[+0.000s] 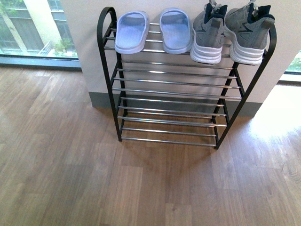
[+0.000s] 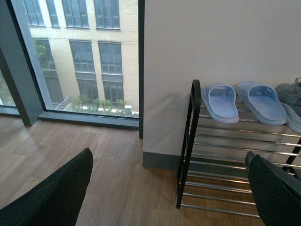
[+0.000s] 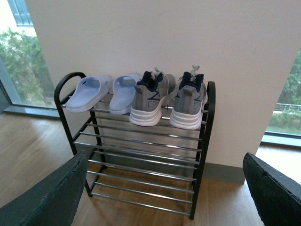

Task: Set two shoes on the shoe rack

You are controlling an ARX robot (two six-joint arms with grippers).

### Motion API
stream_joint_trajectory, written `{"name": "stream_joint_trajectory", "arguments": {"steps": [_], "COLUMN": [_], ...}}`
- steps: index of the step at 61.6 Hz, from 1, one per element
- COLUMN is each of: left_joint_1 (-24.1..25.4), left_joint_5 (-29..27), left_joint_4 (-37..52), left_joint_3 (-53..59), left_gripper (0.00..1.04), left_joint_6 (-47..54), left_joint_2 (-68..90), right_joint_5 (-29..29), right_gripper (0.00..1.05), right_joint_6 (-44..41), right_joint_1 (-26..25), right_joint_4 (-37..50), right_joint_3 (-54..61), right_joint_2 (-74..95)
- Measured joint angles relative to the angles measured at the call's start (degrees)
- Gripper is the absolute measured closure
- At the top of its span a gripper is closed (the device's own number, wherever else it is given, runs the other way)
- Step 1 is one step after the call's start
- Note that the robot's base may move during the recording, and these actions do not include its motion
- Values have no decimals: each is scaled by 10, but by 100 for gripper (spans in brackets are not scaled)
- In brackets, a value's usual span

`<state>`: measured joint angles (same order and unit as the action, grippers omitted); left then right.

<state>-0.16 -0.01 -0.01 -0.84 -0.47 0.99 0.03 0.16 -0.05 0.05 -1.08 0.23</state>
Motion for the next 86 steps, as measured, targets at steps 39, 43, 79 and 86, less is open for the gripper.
{"name": "stream_joint_trajectory", "arguments": {"steps": [39,43,79,86], "left_joint_1": [0,0,0,0], "left_joint_5": [0,0,0,0], "left_joint_4": [0,0,0,0], "left_joint_3": [0,0,0,0], "left_gripper": [9,9,9,9], "left_joint_6": [0,0,0,0], "left_joint_2": [0,0,0,0], "right_joint_5": [0,0,0,0], "right_gripper": [9,9,9,9], "right_joint_6": [0,0,0,0], "right_joint_1": [0,0,0,0], "right_joint_4": [0,0,0,0], "right_joint_3": [0,0,0,0], "right_joint_2": [0,0,0,0]}}
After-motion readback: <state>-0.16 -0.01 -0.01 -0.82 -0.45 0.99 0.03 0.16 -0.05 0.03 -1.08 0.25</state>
